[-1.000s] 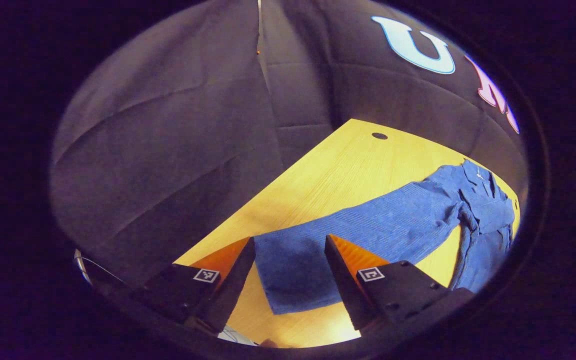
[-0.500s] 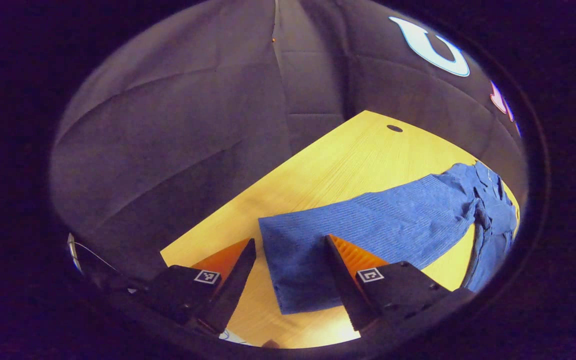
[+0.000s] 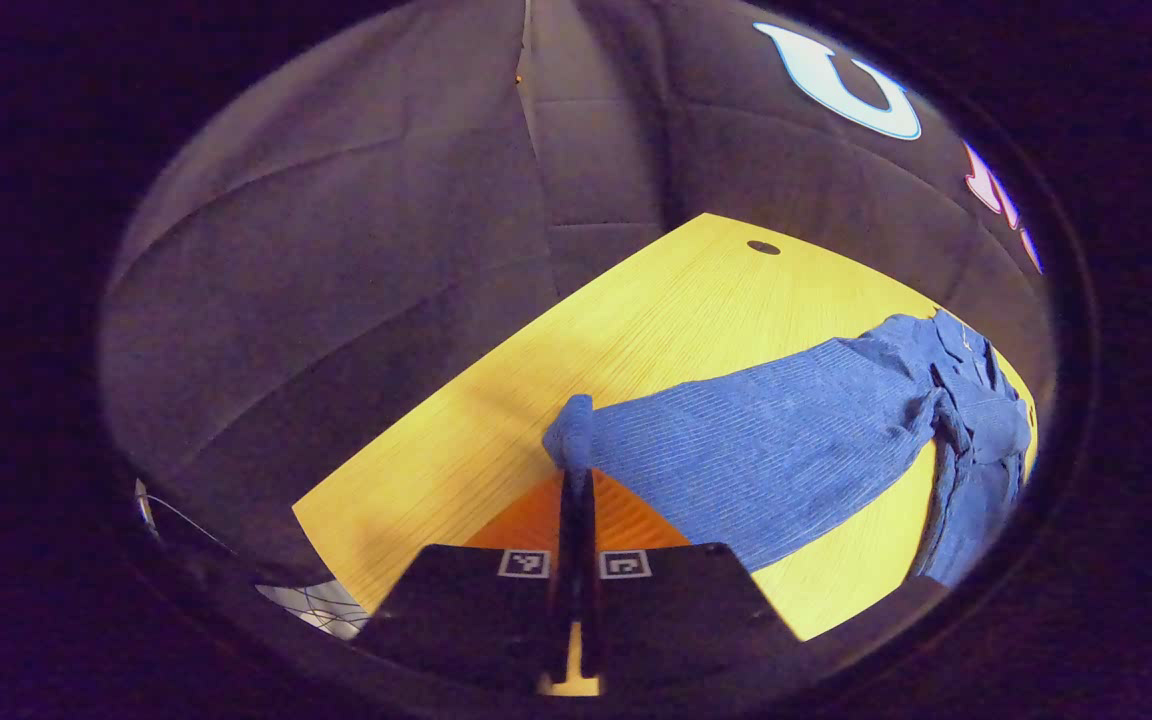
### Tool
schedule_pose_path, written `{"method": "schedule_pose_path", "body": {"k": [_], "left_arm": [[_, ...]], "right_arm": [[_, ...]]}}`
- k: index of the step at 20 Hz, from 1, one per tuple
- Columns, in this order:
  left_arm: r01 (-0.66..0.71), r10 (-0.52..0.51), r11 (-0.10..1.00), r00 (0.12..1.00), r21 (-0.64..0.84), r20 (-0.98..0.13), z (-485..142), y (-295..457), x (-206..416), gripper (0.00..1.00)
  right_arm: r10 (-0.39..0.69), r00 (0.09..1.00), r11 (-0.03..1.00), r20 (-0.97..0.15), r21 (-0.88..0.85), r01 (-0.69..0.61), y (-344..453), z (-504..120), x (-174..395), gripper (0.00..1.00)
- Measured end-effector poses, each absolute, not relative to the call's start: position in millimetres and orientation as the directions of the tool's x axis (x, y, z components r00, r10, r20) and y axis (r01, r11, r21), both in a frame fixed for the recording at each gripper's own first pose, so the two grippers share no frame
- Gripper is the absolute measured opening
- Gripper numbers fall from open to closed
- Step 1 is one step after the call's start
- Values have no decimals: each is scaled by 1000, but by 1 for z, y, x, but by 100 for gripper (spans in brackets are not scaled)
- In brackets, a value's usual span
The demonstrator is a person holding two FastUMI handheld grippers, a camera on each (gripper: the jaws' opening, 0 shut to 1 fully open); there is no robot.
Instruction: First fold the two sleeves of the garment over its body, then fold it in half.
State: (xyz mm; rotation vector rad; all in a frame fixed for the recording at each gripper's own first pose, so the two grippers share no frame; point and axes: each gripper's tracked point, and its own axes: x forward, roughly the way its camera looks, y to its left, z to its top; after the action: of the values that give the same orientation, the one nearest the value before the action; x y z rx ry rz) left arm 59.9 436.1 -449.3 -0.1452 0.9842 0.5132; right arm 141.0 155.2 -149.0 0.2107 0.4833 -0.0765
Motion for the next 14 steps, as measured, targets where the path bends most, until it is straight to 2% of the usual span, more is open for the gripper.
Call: {"method": "schedule_pose_path", "body": {"k": [3,9,14], "left_arm": [[-449,300,889,428,87,-853,-448,436,66,0],[-495,222,869,410,-12,-884,-444,437,68,0],[-448,180,893,439,-40,-880,-425,416,86,0]], "right_arm": [[-39,880,977,-474,168,133,146,-149,137,98],[-60,878,973,-476,167,157,132,-150,128,98],[-63,872,969,-486,179,170,124,-159,118,98]]}}
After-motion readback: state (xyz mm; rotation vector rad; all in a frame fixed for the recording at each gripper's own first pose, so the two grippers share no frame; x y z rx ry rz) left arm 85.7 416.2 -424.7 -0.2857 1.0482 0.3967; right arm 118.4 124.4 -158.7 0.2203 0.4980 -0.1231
